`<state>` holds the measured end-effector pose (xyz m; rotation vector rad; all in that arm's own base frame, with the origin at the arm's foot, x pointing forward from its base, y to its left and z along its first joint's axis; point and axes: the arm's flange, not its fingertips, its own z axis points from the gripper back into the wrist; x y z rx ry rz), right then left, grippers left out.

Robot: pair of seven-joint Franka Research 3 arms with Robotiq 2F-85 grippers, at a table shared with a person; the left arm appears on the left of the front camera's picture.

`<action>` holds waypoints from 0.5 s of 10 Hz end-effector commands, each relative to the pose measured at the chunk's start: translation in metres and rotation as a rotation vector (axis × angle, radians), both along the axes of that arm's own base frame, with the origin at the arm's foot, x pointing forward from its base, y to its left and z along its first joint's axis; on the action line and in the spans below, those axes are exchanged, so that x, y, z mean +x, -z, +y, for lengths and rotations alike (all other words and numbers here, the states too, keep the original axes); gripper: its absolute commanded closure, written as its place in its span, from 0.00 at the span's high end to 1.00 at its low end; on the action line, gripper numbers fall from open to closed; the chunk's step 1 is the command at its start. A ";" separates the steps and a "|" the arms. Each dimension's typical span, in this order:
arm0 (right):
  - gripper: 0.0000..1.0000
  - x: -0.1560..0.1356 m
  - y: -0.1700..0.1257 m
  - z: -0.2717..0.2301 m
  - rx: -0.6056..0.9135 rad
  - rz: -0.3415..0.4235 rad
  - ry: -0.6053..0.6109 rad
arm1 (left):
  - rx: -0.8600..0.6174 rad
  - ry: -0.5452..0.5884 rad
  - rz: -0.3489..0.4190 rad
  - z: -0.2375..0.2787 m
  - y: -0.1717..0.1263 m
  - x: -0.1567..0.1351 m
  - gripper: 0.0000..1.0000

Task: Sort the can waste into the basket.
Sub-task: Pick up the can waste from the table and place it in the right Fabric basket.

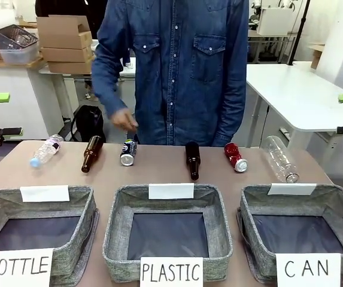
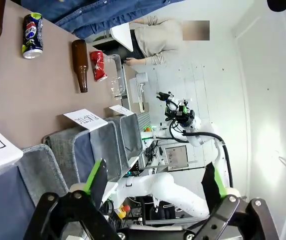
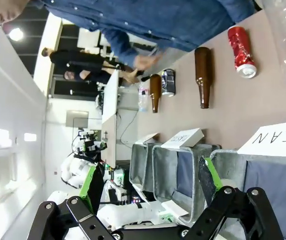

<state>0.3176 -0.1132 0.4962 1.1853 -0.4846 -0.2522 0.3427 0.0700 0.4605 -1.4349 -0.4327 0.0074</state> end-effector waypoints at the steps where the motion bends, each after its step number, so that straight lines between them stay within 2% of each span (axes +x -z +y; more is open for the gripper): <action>1: 1.00 0.004 0.000 -0.003 0.012 -0.029 0.003 | -0.020 0.001 -0.006 -0.003 -0.004 0.002 1.00; 4: 1.00 0.004 0.000 -0.003 0.012 -0.029 0.003 | -0.020 0.001 -0.006 -0.003 -0.004 0.002 1.00; 5: 1.00 0.000 0.002 -0.002 -0.001 0.004 0.008 | -0.020 0.001 -0.006 -0.003 -0.004 0.002 1.00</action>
